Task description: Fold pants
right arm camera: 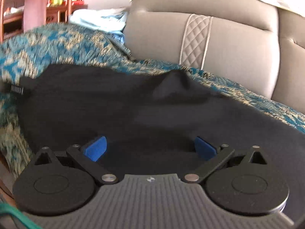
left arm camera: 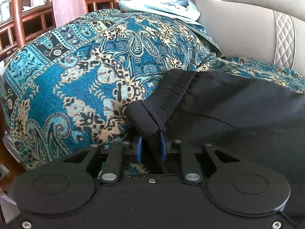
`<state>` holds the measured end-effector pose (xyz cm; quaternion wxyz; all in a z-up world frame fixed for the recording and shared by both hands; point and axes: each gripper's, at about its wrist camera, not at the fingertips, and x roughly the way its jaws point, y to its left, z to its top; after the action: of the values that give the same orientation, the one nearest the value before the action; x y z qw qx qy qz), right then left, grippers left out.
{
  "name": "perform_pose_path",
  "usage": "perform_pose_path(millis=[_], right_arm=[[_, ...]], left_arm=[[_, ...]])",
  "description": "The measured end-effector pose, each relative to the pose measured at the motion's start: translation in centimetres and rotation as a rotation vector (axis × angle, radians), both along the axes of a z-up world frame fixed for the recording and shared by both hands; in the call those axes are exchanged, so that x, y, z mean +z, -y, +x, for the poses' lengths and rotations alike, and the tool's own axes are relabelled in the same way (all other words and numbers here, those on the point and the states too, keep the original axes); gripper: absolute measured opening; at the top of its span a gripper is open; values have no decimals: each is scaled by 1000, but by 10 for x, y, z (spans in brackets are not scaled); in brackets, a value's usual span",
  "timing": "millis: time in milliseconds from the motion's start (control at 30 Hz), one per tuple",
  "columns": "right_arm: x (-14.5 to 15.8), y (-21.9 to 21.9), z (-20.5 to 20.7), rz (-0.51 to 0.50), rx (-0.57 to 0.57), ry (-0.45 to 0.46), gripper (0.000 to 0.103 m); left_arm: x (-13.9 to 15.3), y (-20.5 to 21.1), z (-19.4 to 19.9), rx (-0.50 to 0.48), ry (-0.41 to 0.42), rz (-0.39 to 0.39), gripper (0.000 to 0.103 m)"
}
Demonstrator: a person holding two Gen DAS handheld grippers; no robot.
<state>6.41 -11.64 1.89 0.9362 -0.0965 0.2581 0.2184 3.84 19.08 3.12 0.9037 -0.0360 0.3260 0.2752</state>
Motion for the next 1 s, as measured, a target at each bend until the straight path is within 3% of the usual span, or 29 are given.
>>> perform_pose_path(millis=[100, 167, 300, 367, 433, 500, 633, 700, 767, 800, 900, 933, 967, 1000], right_arm=[[-3, -11, -14, -50, 22, 56, 103], [-3, -9, -15, -27, 9, 28, 103], [-3, -7, -18, -25, 24, 13, 103], [-4, -6, -21, -18, 33, 14, 103], [-5, -5, -23, -18, 43, 16, 103], [-5, -4, -23, -13, 56, 14, 103], [-5, -3, -24, -5, 67, 14, 103], [-5, -2, -24, -2, 69, 17, 103], [-6, -1, -25, 0, 72, 17, 103], [-6, 0, -25, 1, 75, 16, 103], [-5, 0, -25, 4, 78, 18, 103], [-6, 1, -25, 5, 79, 18, 103], [-6, 0, -25, 6, 80, 19, 103], [-5, 1, -25, 7, 83, 19, 103]], left_arm=[[3, -2, 0, -1, -7, -14, 20], [13, -6, -4, 23, 5, -50, 27], [48, -2, -12, 54, 131, -41, 35], [66, 11, -6, -22, 176, -17, 40], [78, 30, 11, -151, 163, -5, 41], [79, 46, 34, -271, 135, -44, 41], [55, 86, 91, -446, 28, -129, 38], [35, 103, 116, -494, -36, -117, 39], [18, 107, 130, -407, -70, -36, 40], [15, 102, 130, -378, -33, -21, 40], [10, 69, 130, -187, -35, 4, 40], [7, 52, 126, -142, -19, -11, 31], [5, 40, 122, -129, 0, -24, 14], [4, 31, 119, -127, 8, -19, 10]])
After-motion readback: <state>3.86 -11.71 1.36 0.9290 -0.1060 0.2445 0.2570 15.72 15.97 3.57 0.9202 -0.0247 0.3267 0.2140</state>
